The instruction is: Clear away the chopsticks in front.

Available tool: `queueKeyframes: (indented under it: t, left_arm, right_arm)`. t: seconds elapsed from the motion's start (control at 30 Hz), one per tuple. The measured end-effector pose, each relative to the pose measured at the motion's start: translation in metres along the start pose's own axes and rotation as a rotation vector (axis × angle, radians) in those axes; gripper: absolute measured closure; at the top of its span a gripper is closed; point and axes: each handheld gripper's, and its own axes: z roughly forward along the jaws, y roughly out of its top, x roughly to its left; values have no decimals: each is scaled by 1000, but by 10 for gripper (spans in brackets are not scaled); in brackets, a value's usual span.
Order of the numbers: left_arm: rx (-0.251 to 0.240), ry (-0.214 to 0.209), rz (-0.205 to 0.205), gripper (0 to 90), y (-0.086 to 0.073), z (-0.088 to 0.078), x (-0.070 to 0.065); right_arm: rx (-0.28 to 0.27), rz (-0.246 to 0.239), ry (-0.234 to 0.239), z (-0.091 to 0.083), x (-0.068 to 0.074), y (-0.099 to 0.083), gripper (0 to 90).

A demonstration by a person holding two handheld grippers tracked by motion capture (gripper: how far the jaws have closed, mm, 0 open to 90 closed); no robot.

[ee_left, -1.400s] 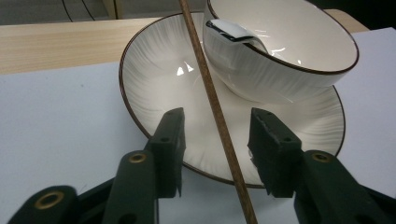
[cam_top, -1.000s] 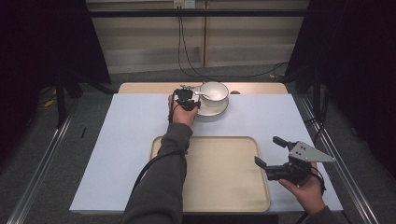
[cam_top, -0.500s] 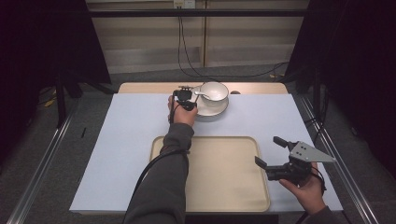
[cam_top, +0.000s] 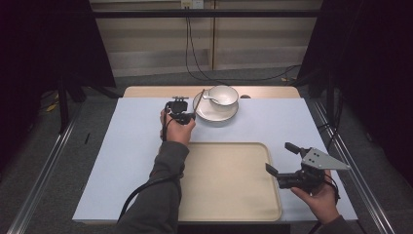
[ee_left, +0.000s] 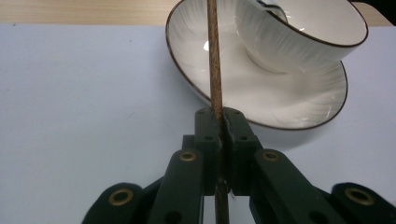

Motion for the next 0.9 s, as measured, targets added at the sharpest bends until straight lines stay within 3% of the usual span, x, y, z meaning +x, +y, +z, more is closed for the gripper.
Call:
queueKeyframes:
  t: [0.13, 0.5, 0.6, 0.8, 0.9]
  left_arm:
    - [-7, -2, -10, 855, -8, -19, 3]
    - [-47, -18, -98, 855, -38, -67, 2]
    - [-59, -13, -102, 855, -47, -79, 1]
    - [-84, -12, -185, 855, -71, -103, 7]
    - [-86, -10, -196, 854, -82, -111, 10]
  right_arm:
    - [2, -4, 1, 1, 0, 0, 34]
    - [-2, -9, 0, 1, 1, 0, 33]
    - [-2, -12, 6, 0, 2, 0, 34]
    - [1, -13, 6, 1, 1, 0, 34]
    - [-5, -11, 5, 1, 2, 0, 34]
